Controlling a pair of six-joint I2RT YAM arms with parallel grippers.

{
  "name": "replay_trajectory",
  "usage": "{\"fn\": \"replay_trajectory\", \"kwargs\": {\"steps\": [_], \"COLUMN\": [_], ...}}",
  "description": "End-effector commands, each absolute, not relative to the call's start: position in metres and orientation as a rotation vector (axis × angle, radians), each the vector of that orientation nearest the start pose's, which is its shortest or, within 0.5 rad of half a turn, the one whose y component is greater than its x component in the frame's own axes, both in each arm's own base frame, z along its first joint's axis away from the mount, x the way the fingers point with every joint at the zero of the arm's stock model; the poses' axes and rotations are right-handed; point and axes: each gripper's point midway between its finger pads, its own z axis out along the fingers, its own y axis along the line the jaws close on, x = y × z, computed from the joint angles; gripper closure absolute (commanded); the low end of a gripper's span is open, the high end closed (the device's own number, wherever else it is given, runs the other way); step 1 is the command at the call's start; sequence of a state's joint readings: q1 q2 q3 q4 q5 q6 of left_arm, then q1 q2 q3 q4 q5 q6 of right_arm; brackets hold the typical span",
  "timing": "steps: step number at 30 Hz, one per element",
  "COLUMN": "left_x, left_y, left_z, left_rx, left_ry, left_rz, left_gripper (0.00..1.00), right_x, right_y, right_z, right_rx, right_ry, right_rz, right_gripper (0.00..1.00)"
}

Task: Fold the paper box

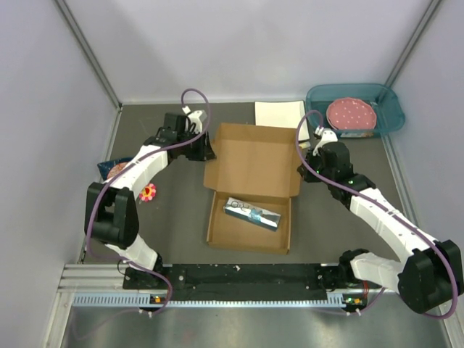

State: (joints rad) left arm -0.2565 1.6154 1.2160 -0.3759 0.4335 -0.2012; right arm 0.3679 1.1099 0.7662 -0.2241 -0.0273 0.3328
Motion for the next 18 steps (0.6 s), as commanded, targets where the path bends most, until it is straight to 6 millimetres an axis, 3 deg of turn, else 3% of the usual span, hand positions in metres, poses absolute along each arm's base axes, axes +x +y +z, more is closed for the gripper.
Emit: {"fn": "replay_trajectory", "kwargs": {"steps": [1,3,5,6,8,9,10,13,14,16,18], "left_x": [0.386,0.377,0.378,0.369,0.367,0.357,0.356,0.341,0.331,0.318,0.308], "left_y": [-0.192,-0.196,-0.200,-0.200,-0.203,-0.204,-0.203,-0.215,-0.233,-0.240,-0.251], "left_z": [0.167,0.165,0.183,0.174,0.193,0.180,0.191,0.190,0.194,0.189,0.190], "left_rx": [0.329,0.315,0.314,0.310,0.311,0.309,0.309,0.359,0.438,0.487,0.518], "left_ry": [2.279,2.258,2.157,2.161,2.052,2.060,1.999,1.913,1.862,1.818,1.740], "left_rz": [-0.788,-0.831,-0.855,-0.862,-0.856,-0.860,-0.832,-0.744,-0.728,-0.662,-0.594], "left_gripper": [0.76,0.89,0.93,0.94,0.94,0.94,0.95,0.95,0.94,0.94,0.95], "right_x": [0.311,0.311,0.311,0.311,0.310,0.310,0.308,0.306,0.301,0.300,0.290], "right_y": [0.145,0.146,0.146,0.147,0.149,0.150,0.152,0.156,0.162,0.161,0.167], "right_z": [0.160,0.160,0.161,0.162,0.165,0.166,0.168,0.173,0.171,0.177,0.172], "right_rx": [-0.080,-0.079,-0.078,-0.081,-0.082,-0.079,-0.083,-0.064,-0.081,-0.059,-0.067], "right_ry": [2.153,2.149,2.144,2.142,2.133,2.129,2.125,2.106,2.107,2.062,2.050], "right_rz": [0.475,0.479,0.478,0.478,0.478,0.483,0.483,0.492,0.503,0.483,0.495], "right_gripper": [1.00,1.00,1.00,1.00,1.00,1.00,1.00,1.00,1.00,1.00,1.00]}}
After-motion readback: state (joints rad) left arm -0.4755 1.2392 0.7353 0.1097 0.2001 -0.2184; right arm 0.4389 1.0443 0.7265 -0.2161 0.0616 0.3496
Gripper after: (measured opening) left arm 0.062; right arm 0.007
